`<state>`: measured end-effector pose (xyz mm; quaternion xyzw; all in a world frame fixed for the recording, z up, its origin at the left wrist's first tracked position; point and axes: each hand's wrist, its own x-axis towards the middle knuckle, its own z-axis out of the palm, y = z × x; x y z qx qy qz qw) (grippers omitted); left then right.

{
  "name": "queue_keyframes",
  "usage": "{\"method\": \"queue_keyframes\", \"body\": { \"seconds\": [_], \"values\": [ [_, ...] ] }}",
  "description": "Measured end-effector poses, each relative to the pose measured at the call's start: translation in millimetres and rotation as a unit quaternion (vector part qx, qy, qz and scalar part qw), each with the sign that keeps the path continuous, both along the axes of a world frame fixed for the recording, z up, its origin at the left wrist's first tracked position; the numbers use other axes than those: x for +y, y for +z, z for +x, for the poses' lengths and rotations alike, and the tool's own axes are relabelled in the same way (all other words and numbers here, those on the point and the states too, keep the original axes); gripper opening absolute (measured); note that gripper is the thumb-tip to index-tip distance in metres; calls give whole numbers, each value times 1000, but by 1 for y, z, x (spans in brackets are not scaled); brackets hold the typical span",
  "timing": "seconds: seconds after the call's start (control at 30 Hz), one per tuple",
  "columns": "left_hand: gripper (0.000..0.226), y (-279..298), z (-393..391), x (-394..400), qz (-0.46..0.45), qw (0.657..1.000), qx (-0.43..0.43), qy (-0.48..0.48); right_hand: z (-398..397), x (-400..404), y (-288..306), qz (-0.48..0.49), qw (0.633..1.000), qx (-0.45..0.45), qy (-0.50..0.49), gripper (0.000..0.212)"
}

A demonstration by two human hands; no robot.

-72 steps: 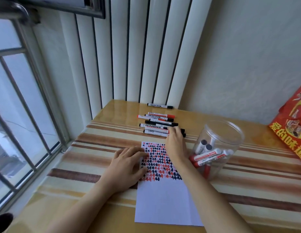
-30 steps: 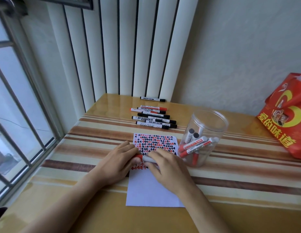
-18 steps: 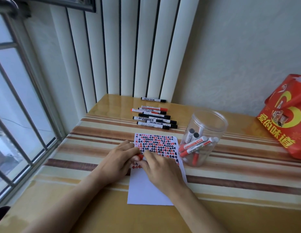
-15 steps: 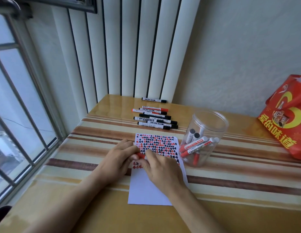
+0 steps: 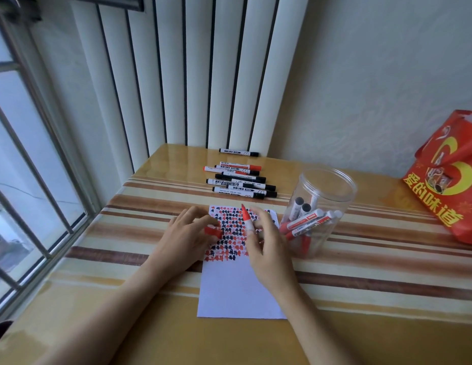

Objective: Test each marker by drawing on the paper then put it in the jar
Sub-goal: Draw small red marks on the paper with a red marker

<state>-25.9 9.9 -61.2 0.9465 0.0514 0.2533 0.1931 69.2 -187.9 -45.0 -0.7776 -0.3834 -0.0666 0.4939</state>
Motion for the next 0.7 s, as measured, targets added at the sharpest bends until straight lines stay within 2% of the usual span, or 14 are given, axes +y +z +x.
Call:
{"method": "queue_keyframes", "body": {
  "seconds": [0.07,0.17,0.23,0.33,0.4,0.57,0.63,0.7],
  "values": [
    [34,0,-1,1,-19,1000,2,5,1,0,1,56,994,87,28,19],
    [21,3,-3,2,-31,999,-43,3,5,-2,-2,116,971,203,46,24],
    [16,3,-6,3,-20,999,-49,0,7,-3,-2,155,933,317,70,31],
    [22,0,-7,3,2,1000,-5,-19,9,-5,0,218,857,455,106,47],
    [23,-2,-6,3,8,1000,7,-26,10,-6,2,222,853,460,111,41],
    [43,-6,-7,3,6,998,65,-11,5,-4,3,151,914,368,87,3],
    [45,-7,-7,3,8,997,75,-9,3,-4,0,128,927,346,67,13],
    [46,-8,-7,3,9,996,85,-7,2,-5,-2,110,933,337,62,13]
  ]
}}
